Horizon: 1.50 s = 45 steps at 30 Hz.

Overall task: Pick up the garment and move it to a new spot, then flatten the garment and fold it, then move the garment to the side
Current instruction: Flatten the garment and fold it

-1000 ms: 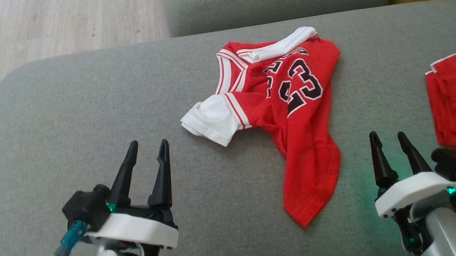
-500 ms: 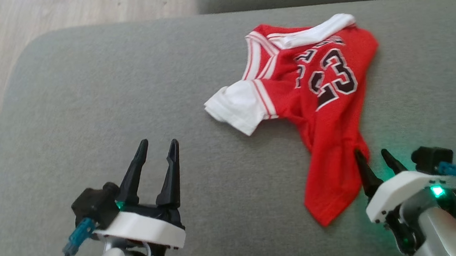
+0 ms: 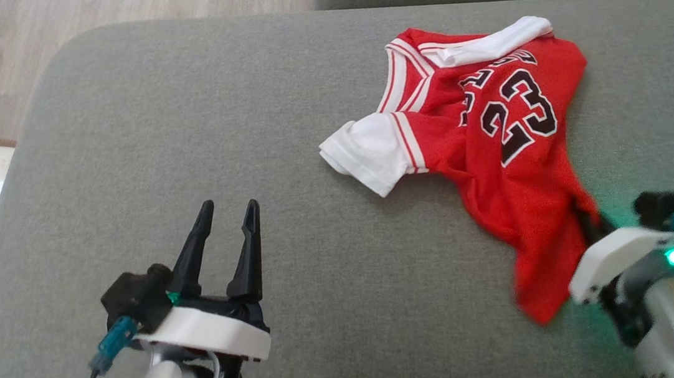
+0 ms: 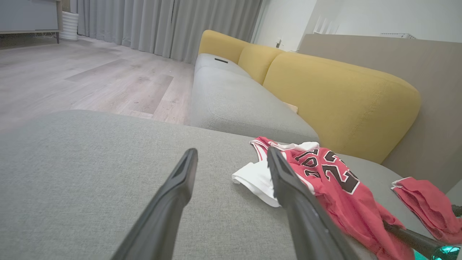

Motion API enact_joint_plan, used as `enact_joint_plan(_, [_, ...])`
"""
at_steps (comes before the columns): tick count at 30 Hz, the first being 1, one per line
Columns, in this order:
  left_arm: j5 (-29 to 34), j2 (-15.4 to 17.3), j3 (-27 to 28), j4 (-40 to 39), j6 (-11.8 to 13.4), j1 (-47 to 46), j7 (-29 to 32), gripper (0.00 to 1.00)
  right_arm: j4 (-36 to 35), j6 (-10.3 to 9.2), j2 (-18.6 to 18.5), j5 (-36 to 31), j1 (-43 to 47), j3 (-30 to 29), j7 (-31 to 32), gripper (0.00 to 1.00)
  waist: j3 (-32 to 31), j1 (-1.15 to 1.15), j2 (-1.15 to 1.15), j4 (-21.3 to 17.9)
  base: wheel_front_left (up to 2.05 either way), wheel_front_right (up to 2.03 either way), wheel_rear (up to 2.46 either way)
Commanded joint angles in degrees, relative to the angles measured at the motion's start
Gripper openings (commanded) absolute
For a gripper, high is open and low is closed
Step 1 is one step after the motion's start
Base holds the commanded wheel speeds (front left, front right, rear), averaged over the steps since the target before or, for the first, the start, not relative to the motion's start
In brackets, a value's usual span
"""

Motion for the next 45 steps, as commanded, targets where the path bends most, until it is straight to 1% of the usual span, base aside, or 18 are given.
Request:
enact_joint_plan(1, [-0.3, 0.2, 1.9, -1.9, 0.2, -2.4, -0.3, 1.00, -1.4, -0.05, -1.5, -0.9, -3.2, 0.1, -1.0, 0.00, -0.3, 0.00, 0.00, -0.5, 0.00, 0.00, 0.00])
enact_joint_plan(5, [-0.4, 0.2, 1.8, -2.0, 0.2, -2.5, -0.3, 1.00, -0.7, -0.05, -4.2, -5.0, -5.8, -3.4, -1.6, 0.00, -0.6, 0.00, 0.00, -1.7, 0.00, 0.00, 0.00])
enact_joint_plan(8, [-0.5, 0.2, 1.7, -2.0, 0.3, -2.7, -0.3, 1.00, 0.0, -0.05, -6.1, -9.2, -7.4, -7.1, -1.8, 0.00, -0.8, 0.00, 0.00, -2.5, 0.00, 0.00, 0.00])
enact_joint_plan(10, [-0.5, 0.2, 1.7, -2.0, 0.4, -2.7, -0.3, 1.00, 0.5, -0.05, -6.7, -12.1, -8.2, -9.6, -2.0, 0.00, -0.9, 0.00, 0.00, -2.9, 0.00, 0.00, 0.00])
enact_joint_plan(12, [-0.5, 0.2, 1.7, -2.0, 0.4, -2.7, -0.3, 1.00, 1.3, -0.05, -6.4, -14.6, -8.9, -11.9, -1.8, 0.00, -0.9, 0.00, 0.00, -3.4, 0.00, 0.00, 0.00])
enact_joint_plan(13, [-0.4, 0.2, 1.8, -2.1, 0.4, -2.7, -0.3, 1.00, 1.5, -0.05, -5.8, -15.6, -9.2, -12.8, -1.9, 0.90, -1.0, 0.00, 0.00, -3.8, 0.00, 0.00, 0.00])
enact_joint_plan(14, [-0.4, 0.2, 1.8, -2.1, 0.4, -2.7, -0.3, 1.00, 1.5, -0.05, -5.8, -15.6, -9.2, -12.8, -1.9, 0.90, -1.0, 0.00, 0.00, -3.8, 0.00, 0.00, 0.00])
enact_joint_plan(15, [-0.4, 0.2, 1.9, -2.0, 0.4, -2.7, -0.3, 1.00, 1.7, -0.05, -5.0, -16.1, -9.5, -13.6, -2.0, 1.00, -1.0, 0.00, 0.00, -4.1, 0.00, 0.00, 0.00])
enact_joint_plan(18, [-0.2, 0.2, 2.4, -1.9, 0.4, -2.9, -0.3, 1.00, 1.2, -0.05, -2.7, -17.4, -9.9, -14.1, -3.6, 1.00, -1.2, 0.00, 0.00, -5.3, 0.00, 0.00, 0.00])
enact_joint_plan(22, [-0.1, 0.2, 3.1, -1.6, 0.2, -3.1, -0.3, 1.00, -1.4, -0.05, 0.1, -16.6, -8.7, -14.6, -6.7, 1.00, -1.7, 0.00, 0.00, -7.2, 0.00, 0.00, 0.00])
enact_joint_plan(26, [-0.3, 0.2, 4.3, -1.3, 0.1, -3.3, -0.3, 1.00, -6.2, -0.05, 2.2, -11.8, -5.1, -11.4, -9.7, 1.00, -2.3, 0.00, 0.00, -9.4, 0.00, 0.00, 0.00])
enact_joint_plan(27, [-0.3, 0.2, 4.6, -1.2, 0.1, -3.3, -0.3, 1.00, -7.7, -0.05, 2.6, -10.0, -3.7, -10.2, -10.2, 1.00, -2.3, 0.00, 0.00, -9.8, 0.00, 0.00, 0.00])
enact_joint_plan(28, [-0.5, 0.2, 5.1, -1.1, 0.0, -3.3, -0.3, 1.00, -10.9, -0.05, 3.1, -6.1, -0.6, -7.9, -10.9, 1.00, -2.5, 0.00, 0.00, -10.7, 0.00, 0.00, 0.00])
enact_joint_plan(33, [-1.1, 0.2, 6.2, -0.8, 0.1, -3.3, -0.3, 1.00, -18.8, -0.05, 3.4, 1.3, 6.8, -2.3, -11.6, 1.00, -1.9, 0.00, 0.00, -12.9, 0.00, 0.00, 0.00])
enact_joint_plan(38, [-0.5, 0.2, 6.3, 1.5, 0.3, -4.7, -0.3, 1.00, -22.9, -0.05, 3.5, 3.5, 8.9, -0.4, -10.9, 1.00, -0.5, 0.00, 0.00, -14.3, 0.00, 0.00, 0.00])
enact_joint_plan(41, [0.5, 0.2, 6.0, 5.4, 0.9, -7.1, -0.3, 1.00, -24.7, -0.05, 3.5, 3.8, 8.4, 0.2, -10.3, 1.00, 0.9, 0.00, 0.00, -14.9, 0.00, 0.00, 0.00])
enact_joint_plan(45, [1.9, 0.2, 5.0, 13.2, 1.0, -12.5, -0.3, 1.00, -26.4, -0.05, 3.5, 3.7, 7.8, 0.8, -9.6, 1.00, 3.0, 0.00, 0.00, -15.8, 0.00, 0.00, 0.00])
